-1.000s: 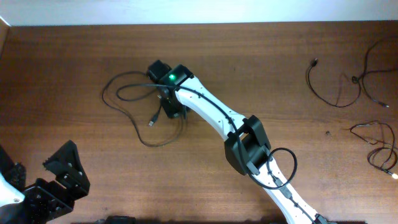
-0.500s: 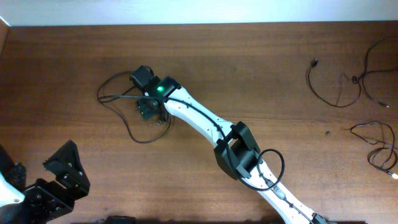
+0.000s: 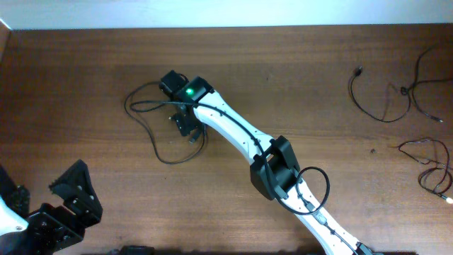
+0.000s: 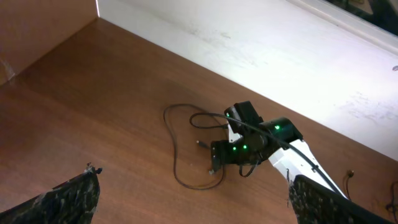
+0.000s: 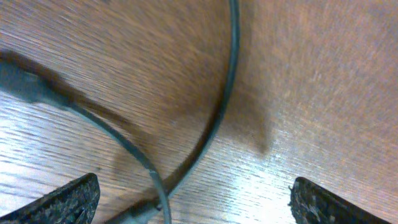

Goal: Untangle cables

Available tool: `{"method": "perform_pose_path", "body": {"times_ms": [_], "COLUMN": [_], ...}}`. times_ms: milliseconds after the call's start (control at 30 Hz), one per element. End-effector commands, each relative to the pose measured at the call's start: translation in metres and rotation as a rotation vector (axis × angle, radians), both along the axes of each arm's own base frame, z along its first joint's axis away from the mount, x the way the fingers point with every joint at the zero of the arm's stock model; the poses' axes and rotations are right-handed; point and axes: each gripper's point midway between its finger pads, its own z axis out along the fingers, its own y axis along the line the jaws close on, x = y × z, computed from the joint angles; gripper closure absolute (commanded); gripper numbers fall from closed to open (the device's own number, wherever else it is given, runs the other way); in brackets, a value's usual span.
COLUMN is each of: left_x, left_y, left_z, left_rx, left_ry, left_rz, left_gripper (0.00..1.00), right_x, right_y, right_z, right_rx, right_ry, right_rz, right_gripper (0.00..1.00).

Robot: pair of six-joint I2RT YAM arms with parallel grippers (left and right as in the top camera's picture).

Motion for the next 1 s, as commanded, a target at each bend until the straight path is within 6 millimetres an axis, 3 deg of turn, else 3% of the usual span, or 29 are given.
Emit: {"method": "perform_pose_path", "body": {"times_ms": [0,33,67,100,133,200,233,267,333,400,433,467,533,567,600,633,833,867,900,967], "left_x": [0.000,0.000,0.000,0.000,0.000,0.000,0.000,0.000,0.000,0.000,0.000,0.000,0.000,0.000,0.000,0.000,0.000,0.000,0.000,0.000], "left_y": [0.002,0.002,0.002,0.002,0.002,0.002,0.002,0.002,0.002,0.002,0.002,0.002,0.002,0.002,0.002,0.002,0.002,0.002,0.002,0.002], "left_z": [0.000,0.000,0.000,0.000,0.000,0.000,0.000,0.000,0.000,0.000,0.000,0.000,0.000,0.000,0.000,0.000,0.000,0.000,0.000,0.000], "left_rx": [0.021,0.021,0.021,0.021,0.021,0.021,0.021,0.021,0.021,0.021,0.021,0.021,0.021,0.021,0.021,0.021,0.021,0.021,0.021,0.021], "left_ry": [0.002,0.002,0.002,0.002,0.002,0.002,0.002,0.002,0.002,0.002,0.002,0.002,0.002,0.002,0.002,0.002,0.002,0.002,0.002,0.002], "left_rz": [0.004,0.004,0.004,0.004,0.004,0.004,0.004,0.004,0.004,0.004,0.004,0.004,0.004,0.004,0.004,0.004,0.004,0.004,0.004,0.004], "left_gripper": [0.01,0.01,0.01,0.01,0.01,0.01,0.01,0.01,0.01,0.01,0.01,0.01,0.01,0.01,0.01,0.01,0.01,0.01,0.01,0.01], "right_x": [-0.021,-0.035,-0.051,-0.059,-0.058,-0.024,0.003,0.015,0.049,0.054,0.052,0.047,0.046,0.059,0.066,0.071,0.061,0.056,0.053,0.048], "right_y": [-0.015,-0.016,-0.021,-0.028,-0.055,-0.113,-0.166,-0.195,-0.314,-0.418,-0.458,-0.516,-0.537,-0.528,-0.522,-0.517,-0.470,-0.465,-0.465,-0.468], "right_z": [-0.025,-0.037,-0.053,-0.063,-0.077,-0.071,-0.065,-0.063,-0.057,-0.046,-0.041,-0.027,-0.015,0.000,0.009,0.026,0.048,0.062,0.082,0.136], "right_rx": [0.053,0.056,0.041,0.010,-0.092,-0.233,-0.313,-0.337,-0.407,-0.451,-0.434,-0.378,-0.240,-0.024,0.037,0.055,0.094,0.091,0.095,0.100], "right_ry": [0.181,0.255,0.325,0.354,0.338,0.250,0.212,0.213,0.231,0.248,0.263,0.274,0.278,0.255,0.233,0.198,0.261,0.261,0.234,0.124], "right_rz": [-0.139,-0.142,-0.145,-0.150,-0.170,-0.244,-0.312,-0.341,-0.450,-0.620,-0.683,-0.767,-0.815,-0.757,-0.724,-0.714,-0.598,-0.600,-0.622,-0.641], "right_gripper": [0.23,0.46,0.84,0.96,0.96,0.96,0.96,0.96,0.96,0.96,0.96,0.96,0.96,0.96,0.96,0.96,0.96,0.23,0.02,0.02]}}
